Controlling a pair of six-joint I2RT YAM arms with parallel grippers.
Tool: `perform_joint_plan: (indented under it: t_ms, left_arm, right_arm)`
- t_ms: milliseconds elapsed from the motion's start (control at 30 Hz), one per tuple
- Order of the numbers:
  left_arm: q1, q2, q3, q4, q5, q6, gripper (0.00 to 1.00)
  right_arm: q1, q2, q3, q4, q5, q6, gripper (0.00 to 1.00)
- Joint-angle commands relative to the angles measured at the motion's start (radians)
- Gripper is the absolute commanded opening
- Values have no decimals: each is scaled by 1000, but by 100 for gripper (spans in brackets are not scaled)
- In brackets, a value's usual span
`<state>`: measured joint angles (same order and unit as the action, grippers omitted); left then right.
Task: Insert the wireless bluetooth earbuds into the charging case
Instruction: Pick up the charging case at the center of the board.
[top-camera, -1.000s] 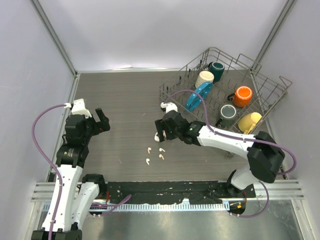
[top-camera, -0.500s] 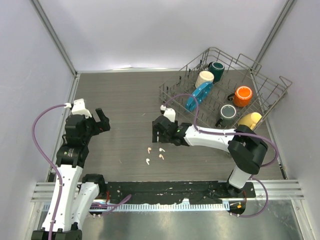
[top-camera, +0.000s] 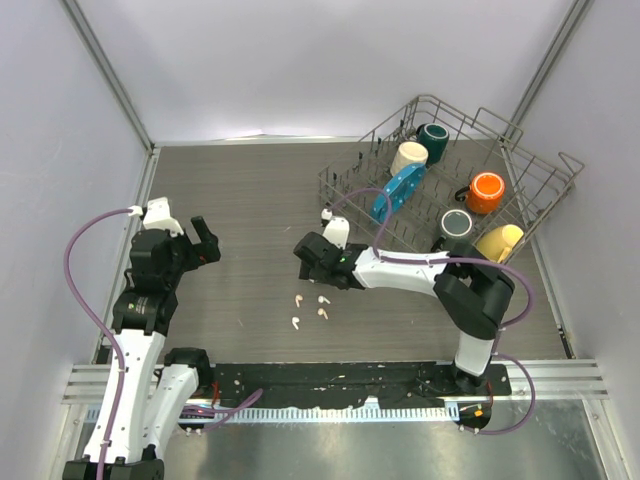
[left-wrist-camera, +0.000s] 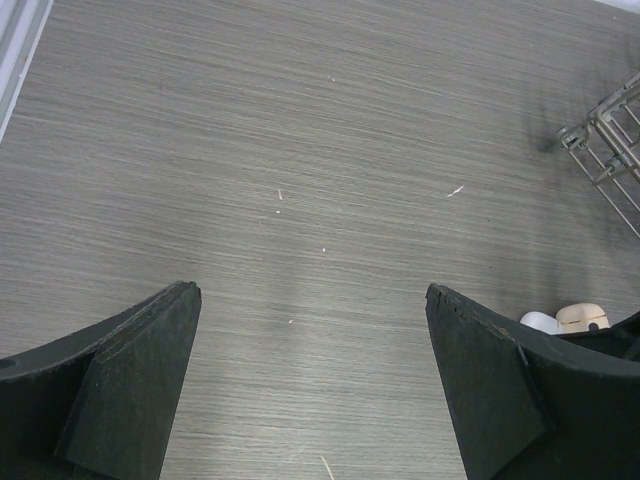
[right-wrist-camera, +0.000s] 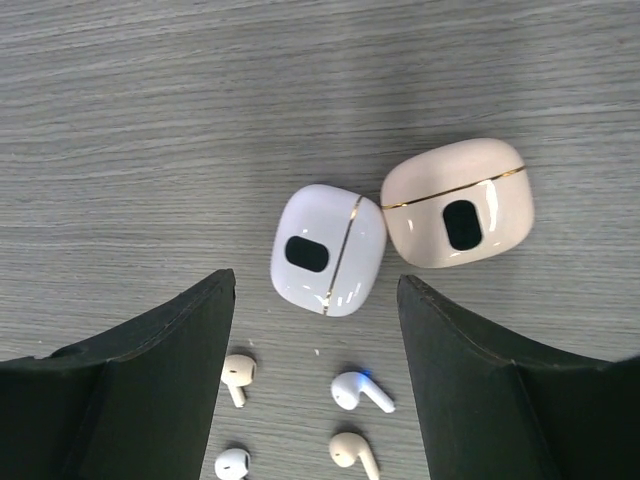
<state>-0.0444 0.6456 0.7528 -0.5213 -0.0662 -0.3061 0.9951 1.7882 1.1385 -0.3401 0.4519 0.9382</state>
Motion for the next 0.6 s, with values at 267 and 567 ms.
perform_joint_plan:
  t_ms: [267,567]
  left_arm:
    - [1,-9,2,20,16,1,100]
    - [1,-9,2,21,17,1,100]
  right_arm:
    - [39,91,115,-86,123,34,71]
    - [43,132,144,-94,120,16,67]
